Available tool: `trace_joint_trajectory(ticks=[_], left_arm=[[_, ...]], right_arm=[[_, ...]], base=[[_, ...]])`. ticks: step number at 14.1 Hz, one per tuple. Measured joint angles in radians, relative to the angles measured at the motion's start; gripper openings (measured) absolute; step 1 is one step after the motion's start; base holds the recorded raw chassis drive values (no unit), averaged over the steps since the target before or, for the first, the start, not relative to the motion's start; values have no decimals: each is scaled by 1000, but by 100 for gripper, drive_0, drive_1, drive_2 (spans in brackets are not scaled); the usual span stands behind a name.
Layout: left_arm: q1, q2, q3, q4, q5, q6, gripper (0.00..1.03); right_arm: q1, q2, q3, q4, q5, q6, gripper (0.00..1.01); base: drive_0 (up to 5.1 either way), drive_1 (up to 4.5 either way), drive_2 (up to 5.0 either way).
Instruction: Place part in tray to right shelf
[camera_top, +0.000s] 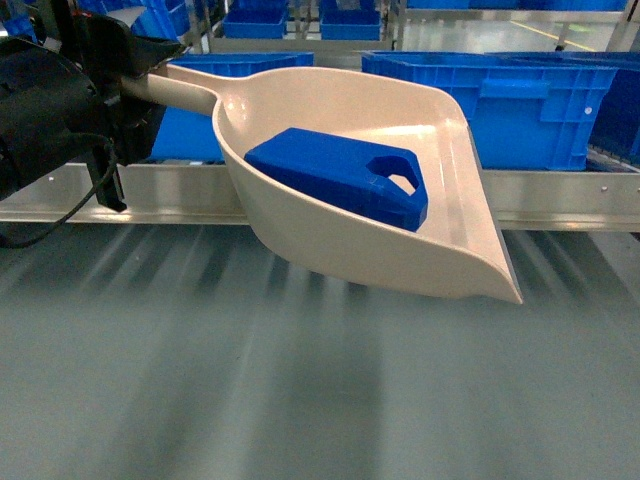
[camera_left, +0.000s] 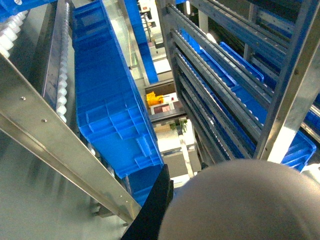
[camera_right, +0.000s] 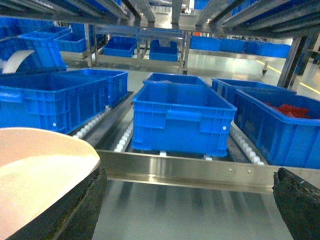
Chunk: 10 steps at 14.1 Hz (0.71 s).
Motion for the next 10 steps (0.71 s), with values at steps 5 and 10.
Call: trace_joint_trajectory(ticks=[5, 10], left_arm=[[0, 0, 0, 2, -1, 0, 13], [0, 0, 0, 0, -1, 0, 13]], right_arm=[[0, 0, 0, 3, 0, 0, 98], [0, 0, 0, 5, 0, 0, 98]], base=[[12, 410, -387], [8, 406, -390]])
